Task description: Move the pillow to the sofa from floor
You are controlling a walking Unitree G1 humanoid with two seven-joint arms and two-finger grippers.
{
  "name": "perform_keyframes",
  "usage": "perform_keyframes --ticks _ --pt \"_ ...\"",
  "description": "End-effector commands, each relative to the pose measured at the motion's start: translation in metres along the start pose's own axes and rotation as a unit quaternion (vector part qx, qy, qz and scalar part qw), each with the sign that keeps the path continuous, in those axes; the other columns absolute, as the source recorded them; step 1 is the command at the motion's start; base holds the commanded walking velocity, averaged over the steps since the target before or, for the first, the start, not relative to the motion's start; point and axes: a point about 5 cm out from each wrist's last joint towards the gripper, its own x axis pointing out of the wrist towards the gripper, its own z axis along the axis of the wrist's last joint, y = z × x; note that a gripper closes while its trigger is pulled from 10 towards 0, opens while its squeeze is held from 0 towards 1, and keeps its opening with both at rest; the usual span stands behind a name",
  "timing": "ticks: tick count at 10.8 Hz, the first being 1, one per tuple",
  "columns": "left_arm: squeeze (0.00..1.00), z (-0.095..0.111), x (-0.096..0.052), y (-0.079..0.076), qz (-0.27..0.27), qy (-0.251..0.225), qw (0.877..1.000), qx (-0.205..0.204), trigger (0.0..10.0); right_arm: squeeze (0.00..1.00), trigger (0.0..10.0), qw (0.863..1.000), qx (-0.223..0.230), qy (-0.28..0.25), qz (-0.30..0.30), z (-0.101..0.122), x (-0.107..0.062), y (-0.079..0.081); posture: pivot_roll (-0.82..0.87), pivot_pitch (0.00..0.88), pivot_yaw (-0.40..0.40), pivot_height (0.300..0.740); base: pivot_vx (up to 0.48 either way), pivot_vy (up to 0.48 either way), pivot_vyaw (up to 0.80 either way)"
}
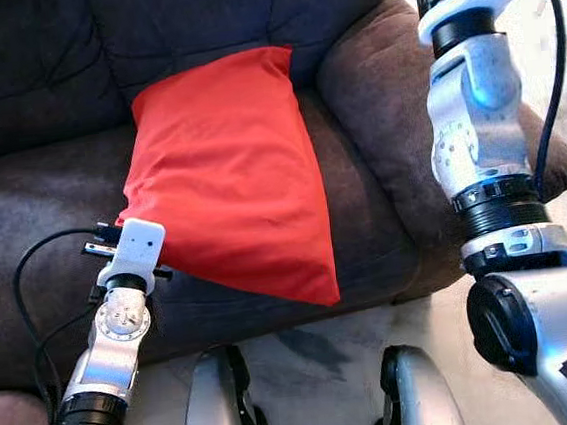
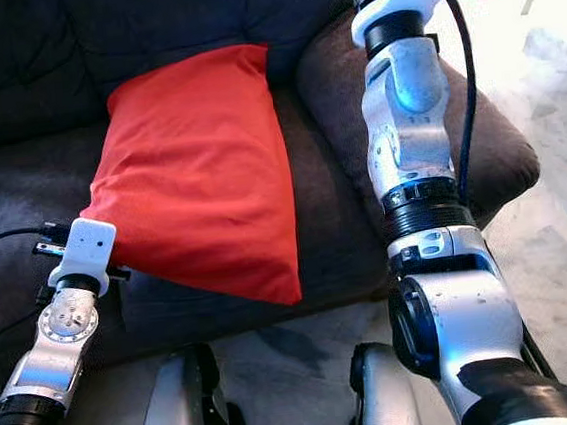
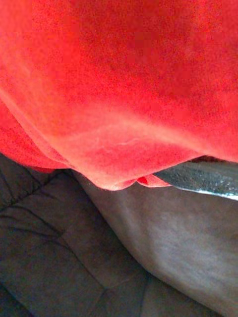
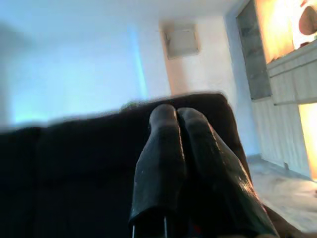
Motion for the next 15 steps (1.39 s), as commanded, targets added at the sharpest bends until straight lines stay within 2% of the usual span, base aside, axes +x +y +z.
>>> perform_keyframes --ticks 1,2,3,4,5,6,7,8,10,11,12,15 --pt "0.00 0.006 0.000 0.002 0.005 -0.015 1.000 0.002 10.0 1.00 10.0 0.996 -0.011 0.087 0.005 -0.034 -0.015 0.000 0.05 0.153 0.027 0.547 0.000 0.000 0.00" --pt "0.00 0.006 -0.001 0.002 0.003 -0.014 1.000 0.004 10.0 1.00 10.0 0.986 -0.033 0.164 0.008 -0.068 -0.039 -0.002 0.06 0.158 0.028 0.547 0.000 0.000 0.00" --pt "0.00 0.004 -0.002 0.003 0.002 -0.011 1.000 0.006 10.0 1.00 10.0 0.973 -0.018 0.229 -0.008 -0.097 -0.068 -0.008 0.06 0.161 0.029 0.547 0.000 0.000 0.00" --pt "0.00 0.003 -0.003 0.004 0.000 -0.008 1.000 0.008 10.0 1.00 10.0 0.967 -0.020 0.255 -0.010 -0.109 -0.087 -0.011 0.06 0.164 0.031 0.547 0.000 0.000 0.00" --pt "0.00 0.002 -0.002 0.003 -0.004 -0.006 1.000 0.008 10.0 1.00 10.0 0.954 -0.040 0.295 -0.020 -0.123 -0.107 -0.017 0.06 0.165 0.035 0.547 0.000 0.000 0.00" --pt "0.00 0.003 -0.002 0.001 -0.008 -0.007 1.000 0.008 10.0 1.00 10.0 0.945 -0.050 0.322 -0.026 -0.130 -0.119 -0.022 0.06 0.165 0.036 0.547 0.000 0.000 0.00" --pt "0.00 0.004 -0.002 -0.002 -0.015 -0.007 1.000 0.007 10.0 1.00 10.0 0.923 -0.070 0.377 -0.034 -0.145 -0.144 -0.031 0.06 0.165 0.038 0.547 0.000 0.000 0.00" --pt "0.00 0.003 -0.002 -0.004 -0.022 -0.005 1.000 0.008 10.0 1.00 10.0 0.907 -0.078 0.411 -0.048 -0.154 -0.161 -0.038 0.06 0.165 0.040 0.547 0.000 0.000 0.00" --pt "0.00 0.002 -0.003 -0.004 -0.031 -0.004 0.999 0.010 10.0 1.00 10.0 0.882 -0.083 0.464 0.000 -0.169 -0.185 -0.033 0.06 0.164 0.045 0.547 0.000 0.000 0.00" --pt "0.00 0.002 -0.003 -0.005 -0.034 -0.005 0.999 0.010 10.0 1.00 10.0 0.877 -0.060 0.473 0.056 -0.173 -0.190 -0.020 0.06 0.163 0.044 0.547 0.000 0.000 0.00" --pt "0.00 0.003 -0.003 -0.005 -0.037 -0.005 0.999 0.011 10.0 1.00 10.0 0.873 -0.052 0.480 0.073 -0.175 -0.192 -0.014 0.06 0.163 0.044 0.547 0.000 0.000 0.00" --pt "0.00 0.002 -0.004 -0.006 -0.041 -0.005 0.999 0.010 10.0 1.00 10.0 0.880 -0.049 0.456 0.124 -0.171 -0.185 -0.006 0.07 0.154 0.042 0.547 0.000 0.000 0.00"
